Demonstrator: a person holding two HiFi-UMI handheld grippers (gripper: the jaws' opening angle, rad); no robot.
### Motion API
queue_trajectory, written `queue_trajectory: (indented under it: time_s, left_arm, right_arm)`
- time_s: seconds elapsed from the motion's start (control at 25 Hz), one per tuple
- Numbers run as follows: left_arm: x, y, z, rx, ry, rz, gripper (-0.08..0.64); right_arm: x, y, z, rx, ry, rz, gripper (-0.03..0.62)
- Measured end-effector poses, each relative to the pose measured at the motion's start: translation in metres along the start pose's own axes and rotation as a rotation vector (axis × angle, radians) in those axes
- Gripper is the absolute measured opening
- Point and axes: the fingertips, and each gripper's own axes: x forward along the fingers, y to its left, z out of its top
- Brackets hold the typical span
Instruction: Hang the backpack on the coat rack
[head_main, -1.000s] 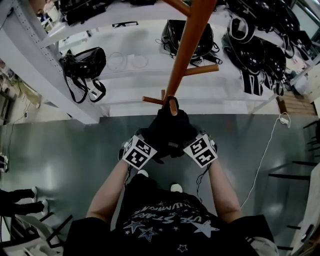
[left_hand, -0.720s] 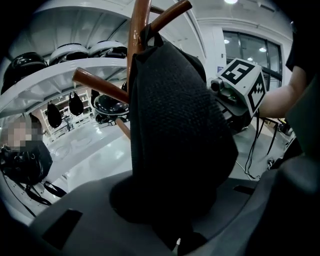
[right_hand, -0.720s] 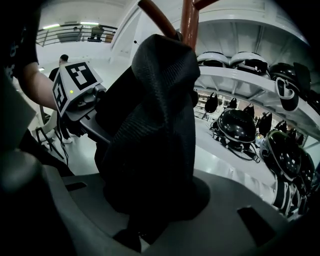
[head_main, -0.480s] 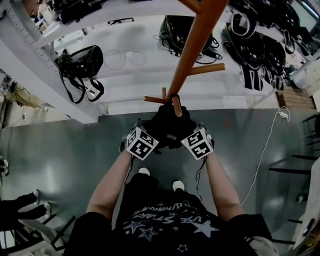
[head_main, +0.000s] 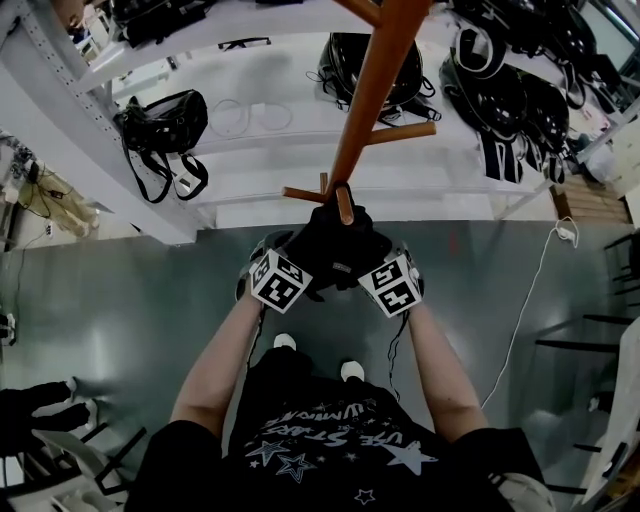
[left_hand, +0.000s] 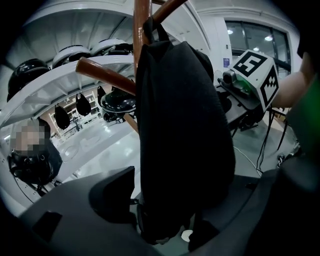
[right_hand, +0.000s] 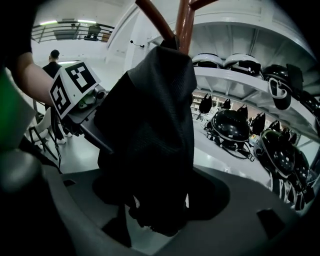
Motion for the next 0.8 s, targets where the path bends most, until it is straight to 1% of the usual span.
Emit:
queue_trajectory:
  time_s: [0.08, 0.2, 0.32, 0.52, 0.68, 0.8]
  left_arm:
    - [-0.005, -0.003, 0.001, -0.002, -0.005, 0.014, 0.333]
    - [-0.018, -0.003, 0.005, -0.016, -0.031, 0.069, 0.35]
    - [-0.035, -0.006, 0.01, -0.05, -0.064, 0.125, 0.357]
    - [-0.067, -0.017, 0.015, -0.104, -0.134, 0.207, 0.357]
    - [-0.094, -0.03, 0.016, -0.159, -0.184, 0.294, 0.357]
    - [-0.121, -0.049, 0.018, -0.229, -0.25, 0.342, 0.357]
  right_arm:
    - [-0.006, 0.0, 0.0, -0.012, -0.012, -0.002, 0.315]
    - [-0.017, -0.001, 0.002, -0.021, -0.04, -0.008, 0.319]
    - [-0.033, -0.005, 0.003, -0.043, -0.066, -0.022, 0.319]
    - [-0.066, -0.014, -0.006, -0.075, -0.093, -0.073, 0.319]
    - [-0.093, -0.015, -0.012, -0.088, -0.134, -0.058, 0.319]
    - [-0.111, -0.008, -0.013, -0.086, -0.182, -0.033, 0.319]
